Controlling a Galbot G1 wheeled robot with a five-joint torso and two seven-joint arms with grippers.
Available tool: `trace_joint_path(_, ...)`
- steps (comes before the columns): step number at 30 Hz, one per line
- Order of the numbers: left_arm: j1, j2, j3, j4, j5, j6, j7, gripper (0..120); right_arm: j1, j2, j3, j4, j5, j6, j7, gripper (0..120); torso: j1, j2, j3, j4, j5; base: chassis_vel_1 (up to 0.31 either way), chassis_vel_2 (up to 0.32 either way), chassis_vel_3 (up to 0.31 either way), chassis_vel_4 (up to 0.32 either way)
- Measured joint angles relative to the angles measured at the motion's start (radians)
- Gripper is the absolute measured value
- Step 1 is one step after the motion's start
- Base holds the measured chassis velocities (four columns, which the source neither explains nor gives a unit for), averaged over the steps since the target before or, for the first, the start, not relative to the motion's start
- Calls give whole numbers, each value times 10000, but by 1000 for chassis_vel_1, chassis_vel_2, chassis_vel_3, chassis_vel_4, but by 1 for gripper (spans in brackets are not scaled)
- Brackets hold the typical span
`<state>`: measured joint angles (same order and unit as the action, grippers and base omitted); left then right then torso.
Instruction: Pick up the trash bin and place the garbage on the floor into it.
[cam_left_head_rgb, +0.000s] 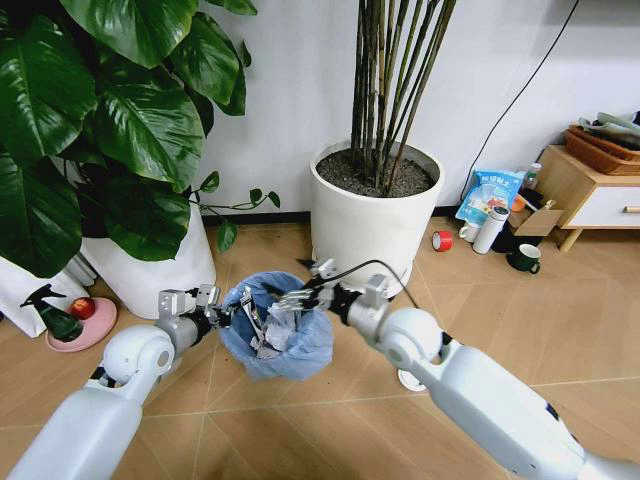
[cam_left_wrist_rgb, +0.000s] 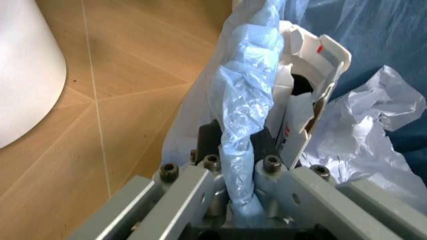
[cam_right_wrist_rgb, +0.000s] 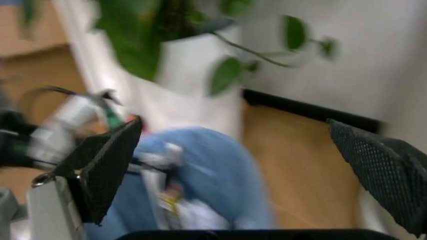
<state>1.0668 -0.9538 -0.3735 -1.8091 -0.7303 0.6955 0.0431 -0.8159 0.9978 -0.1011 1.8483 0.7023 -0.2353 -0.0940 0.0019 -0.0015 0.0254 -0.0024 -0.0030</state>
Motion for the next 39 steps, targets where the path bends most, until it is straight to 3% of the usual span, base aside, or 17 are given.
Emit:
trace_joint_path(4,143,7,-111,-45,43,-24,35,0,-496,-123,791,-338,-131,-52,13,100,0,0,0,0,0,0,0,0,0)
trace_joint_path(10,296,88,-242,-239,58,-51,42,0,-1598,-375,2469,-1973,-1132,219,-640,100,-1,0,0,2,2,0,0,0,0)
trace_joint_path(22,400,87,-218,-338,74,-67,41,0,-3335,-442,4018,-4211,-1983,247,-1176,100,-1,0,0,0,0,0,0,0,0)
trace_joint_path(39,464,146,-167,-380,75,-69,45,0,-3341,148,4416,-6316,-2277,310,-1412,100,0,0,0,1,-1,0,0,0,0)
